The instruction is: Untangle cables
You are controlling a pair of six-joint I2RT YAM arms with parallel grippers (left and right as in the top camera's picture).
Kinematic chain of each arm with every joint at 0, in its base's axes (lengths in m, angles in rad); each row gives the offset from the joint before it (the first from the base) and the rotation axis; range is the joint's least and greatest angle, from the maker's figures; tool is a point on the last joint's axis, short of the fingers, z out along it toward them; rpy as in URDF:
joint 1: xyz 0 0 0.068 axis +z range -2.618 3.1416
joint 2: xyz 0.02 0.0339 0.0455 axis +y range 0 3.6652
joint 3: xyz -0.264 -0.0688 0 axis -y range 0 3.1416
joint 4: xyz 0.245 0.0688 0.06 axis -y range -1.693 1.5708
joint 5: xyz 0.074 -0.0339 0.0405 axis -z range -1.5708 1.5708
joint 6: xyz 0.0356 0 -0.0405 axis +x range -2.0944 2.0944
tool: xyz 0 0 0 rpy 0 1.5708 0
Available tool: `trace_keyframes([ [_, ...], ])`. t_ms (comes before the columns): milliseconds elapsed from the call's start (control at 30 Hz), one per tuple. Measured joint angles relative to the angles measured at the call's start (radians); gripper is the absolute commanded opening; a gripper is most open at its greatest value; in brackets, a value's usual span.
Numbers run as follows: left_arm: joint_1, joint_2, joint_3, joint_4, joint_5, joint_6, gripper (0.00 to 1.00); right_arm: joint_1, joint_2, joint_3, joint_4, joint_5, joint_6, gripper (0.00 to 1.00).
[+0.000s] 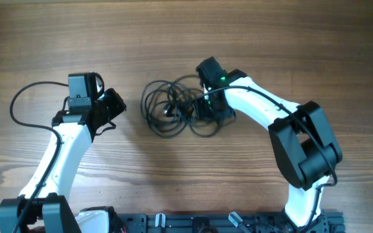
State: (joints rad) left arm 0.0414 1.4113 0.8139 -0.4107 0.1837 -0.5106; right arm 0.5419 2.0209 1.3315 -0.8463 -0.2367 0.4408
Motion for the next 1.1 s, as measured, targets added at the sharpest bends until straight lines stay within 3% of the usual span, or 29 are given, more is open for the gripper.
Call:
trace_keyframes([
  [300,0.0,0.0,0.0,-0.001,0.0,0.0,0.14,0.141,0.0,0.008,-0.23,-0.185,-0.001,0.1],
  [400,0.0,0.0,0.0,-0.001,0.001,0.0,0.14,0.137,-0.023,0.09,-0.277,-0.118,-0.005,0.13],
  [667,0.0,0.0,0.0,-0.001,0.005,0.0,0.14,0.145,-0.062,0.149,-0.158,-0.129,-0.054,0.12],
  [867,0.0,0.0,0.0,-0.001,0.027,0.0,0.1,0.238,-0.062,0.148,-0.141,-0.167,-0.066,0.09],
  [1000,-0.005,0.062,0.002,0.04,0.145,0.0,0.09,0.269,-0.062,0.148,-0.2,-0.122,-0.062,0.07],
  [1100,-0.045,0.192,0.002,0.089,0.317,0.0,0.1,0.267,-0.062,0.148,-0.223,-0.095,-0.058,0.05],
])
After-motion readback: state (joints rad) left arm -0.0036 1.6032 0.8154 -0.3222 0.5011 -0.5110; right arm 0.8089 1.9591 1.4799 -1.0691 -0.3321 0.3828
